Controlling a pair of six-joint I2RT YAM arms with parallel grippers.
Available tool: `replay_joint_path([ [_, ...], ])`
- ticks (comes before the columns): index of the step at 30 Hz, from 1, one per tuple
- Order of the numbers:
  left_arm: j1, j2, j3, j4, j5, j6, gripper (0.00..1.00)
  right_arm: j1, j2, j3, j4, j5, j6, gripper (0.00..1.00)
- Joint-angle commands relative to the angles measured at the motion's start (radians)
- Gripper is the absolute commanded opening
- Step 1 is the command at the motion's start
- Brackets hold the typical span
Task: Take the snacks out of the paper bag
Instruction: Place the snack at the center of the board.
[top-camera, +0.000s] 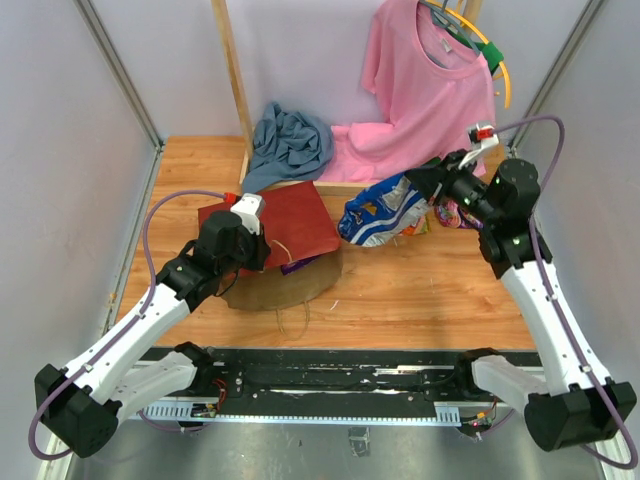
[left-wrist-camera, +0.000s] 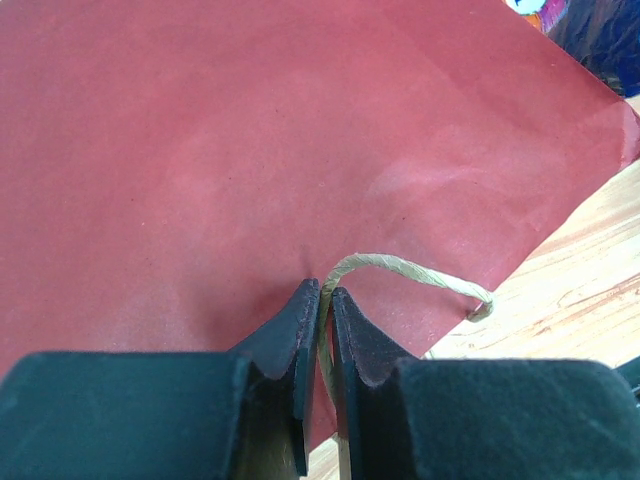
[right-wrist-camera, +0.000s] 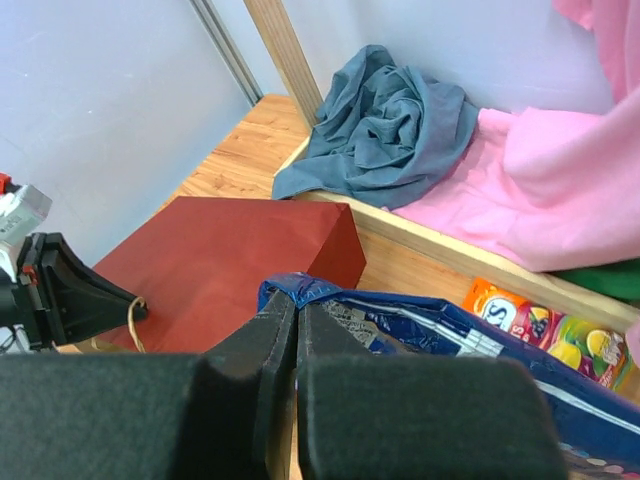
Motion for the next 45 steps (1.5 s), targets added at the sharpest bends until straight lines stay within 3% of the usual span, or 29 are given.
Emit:
replay_joint_path([
  [1, 0.012, -0.001, 0.006, 0.003, -0.017, -0.002, 0.15, 0.044, 0.076, 0.201, -0.122, -0.035, -0.083, 0.01],
  [9, 0.012, -0.008, 0.005, 0.005, -0.016, -0.004, 0.15, 0.066, 0.170, 0.330, -0.238, -0.016, -0.172, 0.01],
  [22, 0.012, 0.001, 0.006, 0.003, -0.012, -0.002, 0.15, 0.068, 0.362, 0.504, -0.210, -0.014, -0.186, 0.01],
  [25, 0.012, -0.002, 0.005, 0.002, -0.017, -0.003, 0.15, 0.066, 0.287, 0.405, -0.204, -0.012, -0.210, 0.01],
  [28, 0.012, -0.009, 0.002, 0.003, -0.020, -0.005, 0.15, 0.066, 0.101, 0.161, -0.211, 0.076, -0.242, 0.02],
  [29, 0.012, -0.012, 0.001, 0.003, -0.019, -0.005, 0.16, 0.066, 0.018, 0.064, -0.208, 0.126, -0.239, 0.14],
  [31, 0.012, -0.011, 0.004, 0.005, -0.015, -0.002, 0.16, 0.065, -0.142, -0.123, -0.185, 0.250, -0.204, 0.77],
  [32, 0.013, -0.008, 0.005, 0.005, -0.012, -0.002, 0.16, 0.064, -0.214, -0.197, -0.183, 0.308, -0.193, 0.98],
  [35, 0.016, 0.005, 0.009, 0.003, -0.002, 0.001, 0.16, 0.061, -0.345, -0.275, -0.225, 0.426, -0.198, 0.98],
  [38, 0.017, 0.009, 0.011, 0.002, 0.002, 0.000, 0.16, 0.060, -0.369, -0.232, -0.243, 0.455, -0.193, 0.98],
  [44, 0.018, 0.000, 0.007, 0.002, -0.010, -0.002, 0.16, 0.060, -0.191, -0.078, -0.275, 0.320, -0.107, 1.00],
  [45, 0.018, 0.000, 0.006, 0.001, -0.012, -0.002, 0.16, 0.062, -0.147, -0.076, -0.267, 0.284, -0.085, 0.95],
])
